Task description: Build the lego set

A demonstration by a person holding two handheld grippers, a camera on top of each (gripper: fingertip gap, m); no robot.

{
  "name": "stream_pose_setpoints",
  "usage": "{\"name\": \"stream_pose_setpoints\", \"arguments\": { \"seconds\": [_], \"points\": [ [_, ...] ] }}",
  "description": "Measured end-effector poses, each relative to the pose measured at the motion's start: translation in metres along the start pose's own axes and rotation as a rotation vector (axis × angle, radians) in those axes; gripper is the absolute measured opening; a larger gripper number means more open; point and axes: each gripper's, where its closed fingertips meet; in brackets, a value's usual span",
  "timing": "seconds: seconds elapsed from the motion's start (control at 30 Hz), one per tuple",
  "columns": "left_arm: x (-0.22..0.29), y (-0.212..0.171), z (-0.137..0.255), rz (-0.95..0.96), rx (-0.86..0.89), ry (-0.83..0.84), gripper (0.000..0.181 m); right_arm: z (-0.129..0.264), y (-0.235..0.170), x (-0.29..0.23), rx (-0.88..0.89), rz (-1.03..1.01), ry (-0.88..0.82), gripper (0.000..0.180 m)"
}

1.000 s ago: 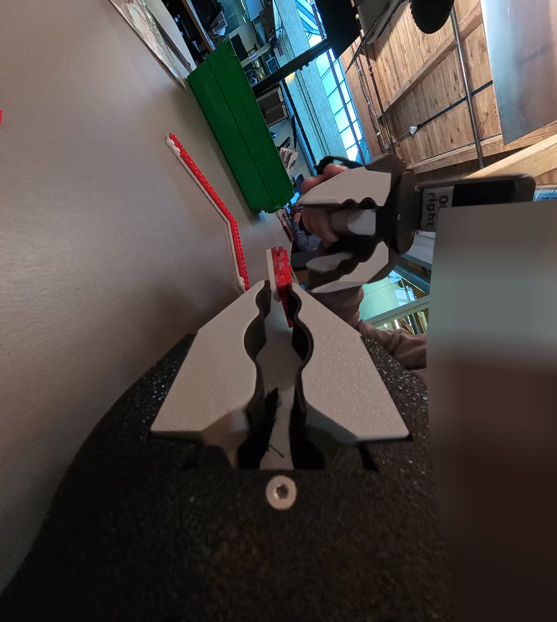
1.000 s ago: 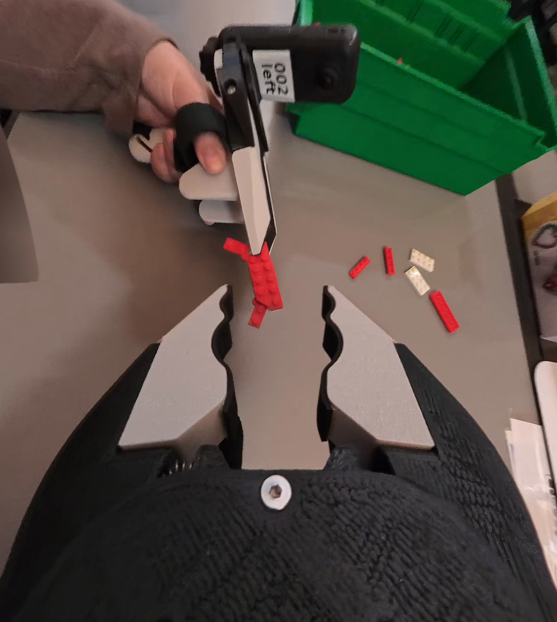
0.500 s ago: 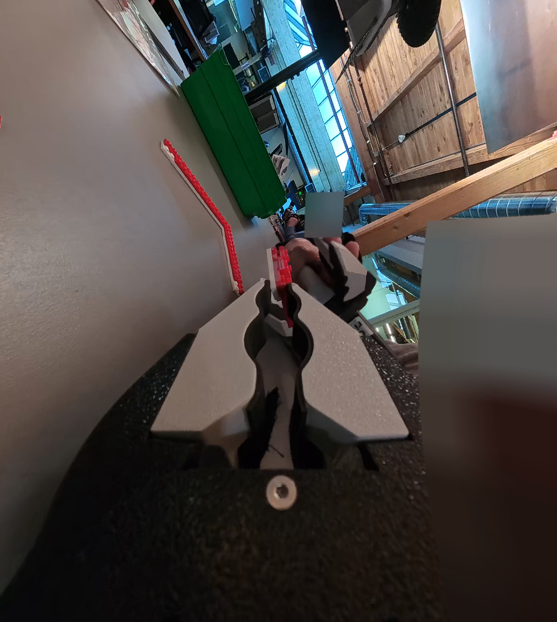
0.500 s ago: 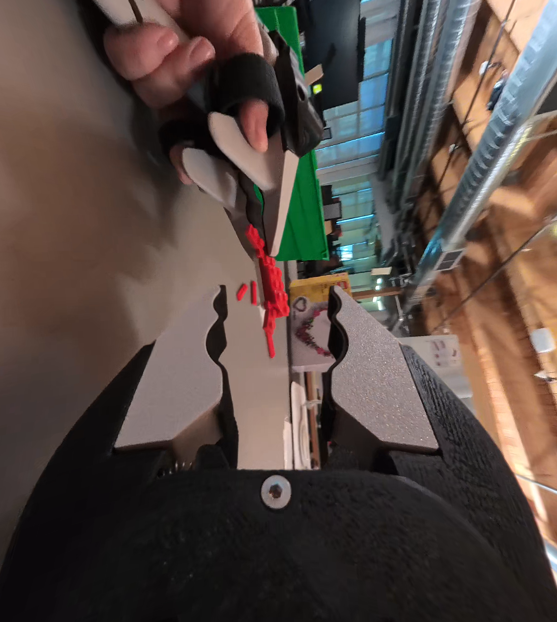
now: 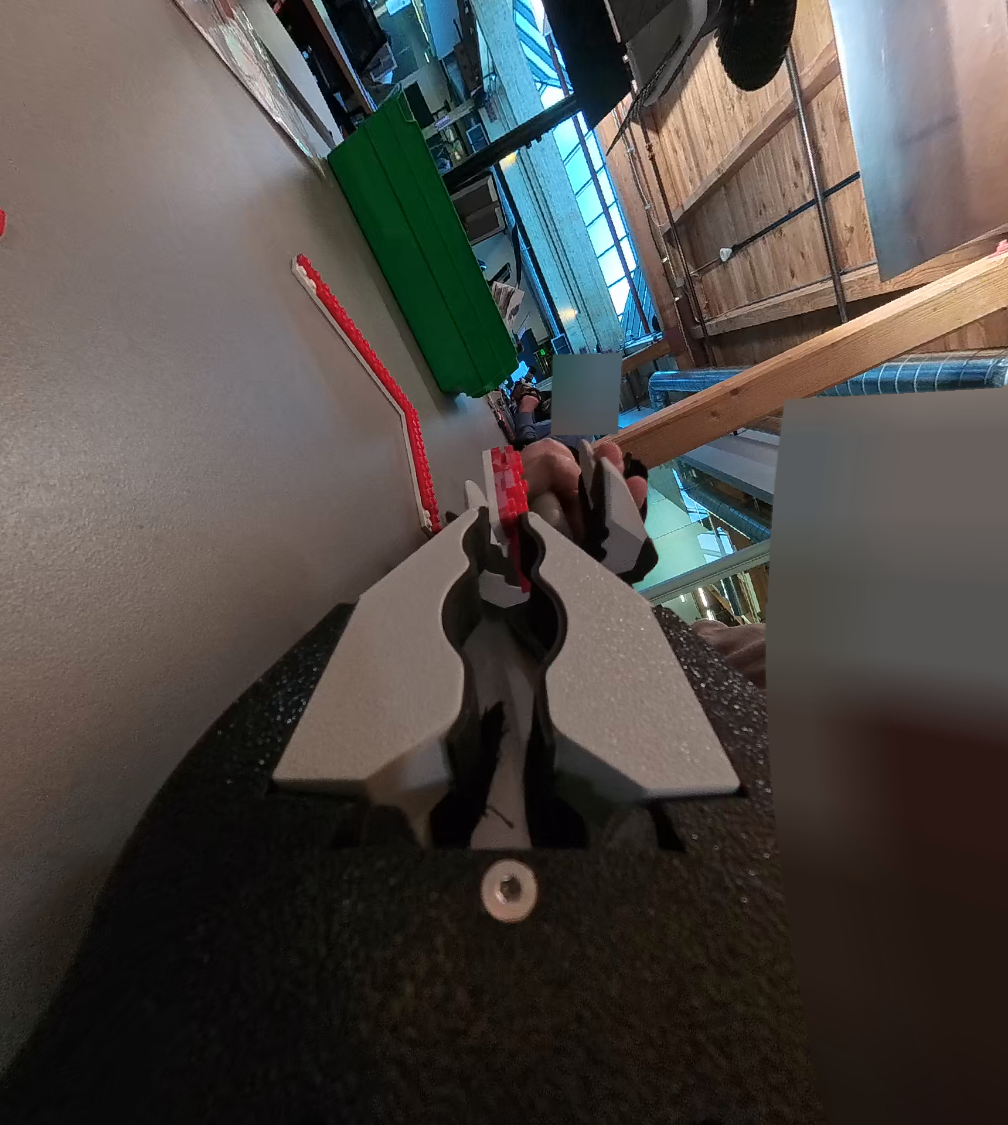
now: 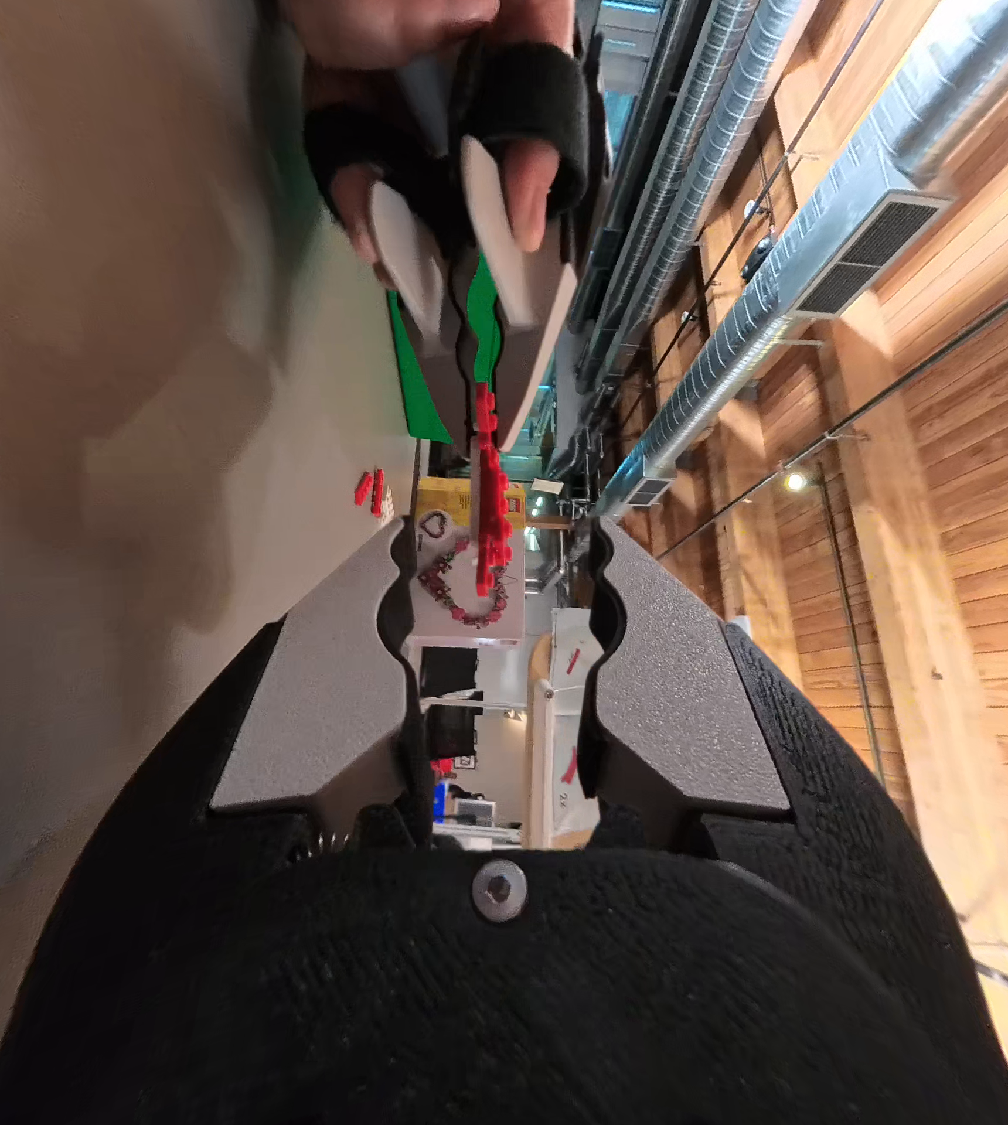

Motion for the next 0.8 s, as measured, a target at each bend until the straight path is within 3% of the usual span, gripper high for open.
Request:
{"name": "stream_pose_setpoints", "arguments": {
  "seconds": [0.3,0.8],
  "points": [
    [-0.001,0.001,0.0,-0.001,0.005,0.007,0.006,-0.007,-0.024,-0.002,-0.139,0.008,-0.004,0.044],
    [0.0,0.0,0.0,0.002,0.001,0.001,0.006,-0.014,-0.013,-0.012,-0.115,0.076,0.02,0.029]
  ]
}}
Point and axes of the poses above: each gripper's, where its closed fingertips meet, z back along the fingers, y out of its top, x = y × z across the jaws, and after that the axes turned 12 degrees about z, right-handed
